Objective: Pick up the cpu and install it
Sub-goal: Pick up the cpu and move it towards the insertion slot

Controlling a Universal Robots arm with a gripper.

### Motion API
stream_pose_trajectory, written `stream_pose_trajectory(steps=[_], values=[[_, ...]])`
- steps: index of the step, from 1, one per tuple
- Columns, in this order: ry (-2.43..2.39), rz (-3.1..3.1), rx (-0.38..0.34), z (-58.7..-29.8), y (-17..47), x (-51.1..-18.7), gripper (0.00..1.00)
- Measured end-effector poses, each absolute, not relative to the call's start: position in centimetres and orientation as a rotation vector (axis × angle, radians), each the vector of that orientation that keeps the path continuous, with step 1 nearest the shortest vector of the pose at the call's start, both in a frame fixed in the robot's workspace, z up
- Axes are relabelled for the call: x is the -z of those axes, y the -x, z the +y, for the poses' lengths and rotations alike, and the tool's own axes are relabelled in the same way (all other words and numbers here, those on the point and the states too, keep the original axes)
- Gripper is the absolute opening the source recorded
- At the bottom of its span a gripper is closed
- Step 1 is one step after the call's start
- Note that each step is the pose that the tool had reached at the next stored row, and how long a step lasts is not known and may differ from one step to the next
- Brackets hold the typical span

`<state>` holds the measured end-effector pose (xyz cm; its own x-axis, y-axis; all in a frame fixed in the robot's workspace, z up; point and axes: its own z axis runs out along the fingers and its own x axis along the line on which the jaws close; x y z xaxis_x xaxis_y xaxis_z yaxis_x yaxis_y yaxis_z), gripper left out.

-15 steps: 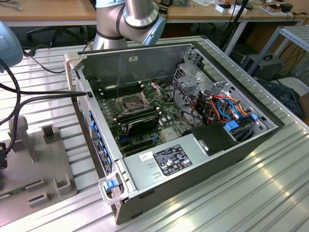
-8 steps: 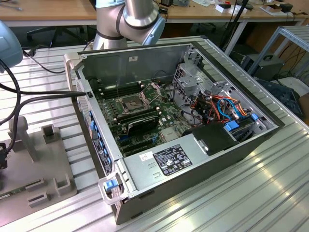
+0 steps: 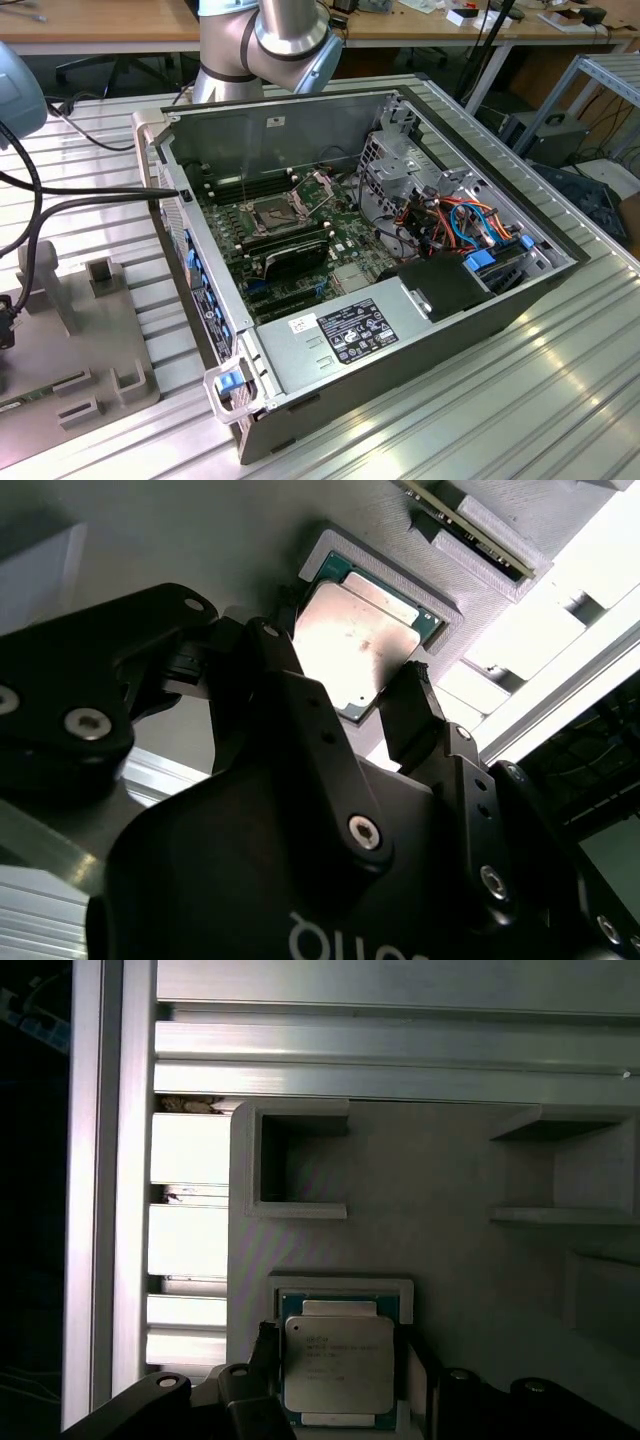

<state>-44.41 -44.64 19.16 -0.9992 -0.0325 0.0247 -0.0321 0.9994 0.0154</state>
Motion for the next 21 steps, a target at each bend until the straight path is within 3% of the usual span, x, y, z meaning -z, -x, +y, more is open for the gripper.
stream_pose_trajectory(steps=[3, 21], values=[[-0.050, -3.116, 0.023, -44.64, 44.41, -19.17, 0.55], [-0.050, -3.116, 0.023, -44.64, 44.41, -19.97, 0.55]])
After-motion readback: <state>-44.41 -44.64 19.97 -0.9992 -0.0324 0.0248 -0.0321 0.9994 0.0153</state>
